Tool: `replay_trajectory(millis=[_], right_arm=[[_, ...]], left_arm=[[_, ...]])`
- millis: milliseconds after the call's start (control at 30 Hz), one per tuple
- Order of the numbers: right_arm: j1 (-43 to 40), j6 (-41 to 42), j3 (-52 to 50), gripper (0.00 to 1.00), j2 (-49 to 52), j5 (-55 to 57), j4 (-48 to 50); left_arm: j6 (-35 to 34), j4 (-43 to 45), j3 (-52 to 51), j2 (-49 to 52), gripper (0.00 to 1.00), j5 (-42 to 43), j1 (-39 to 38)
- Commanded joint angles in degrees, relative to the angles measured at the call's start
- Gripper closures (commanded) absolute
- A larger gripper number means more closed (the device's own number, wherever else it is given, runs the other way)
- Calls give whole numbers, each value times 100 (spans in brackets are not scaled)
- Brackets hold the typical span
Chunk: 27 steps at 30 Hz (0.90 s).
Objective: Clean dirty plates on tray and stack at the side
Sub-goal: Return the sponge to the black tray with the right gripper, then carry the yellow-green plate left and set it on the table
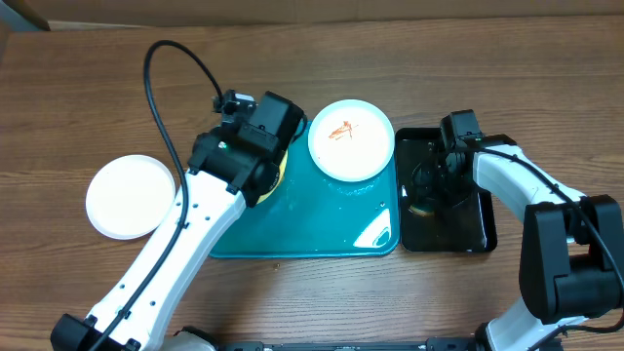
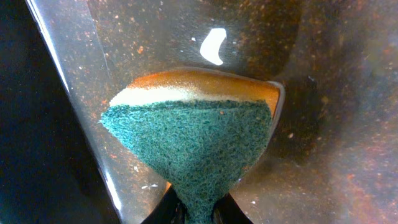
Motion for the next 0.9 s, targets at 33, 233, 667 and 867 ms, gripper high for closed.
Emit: replay_trajectory(millis=[33,233,667,867], right_arm=[[68,2,-304,89,402,-146,85],[68,2,-306,89,402,-146,70],[68,2,-308,84,402,-146,-24],[68,4,-295,96,402,-146,94]], left_arm=[[-109,26,114,-131,96,-723,-249],[-122,170,111,-129,96,-1250,-544],[-118,280,111,-129,96,-1917,-702],[-118,302,111,-129,96,-2275,-702]])
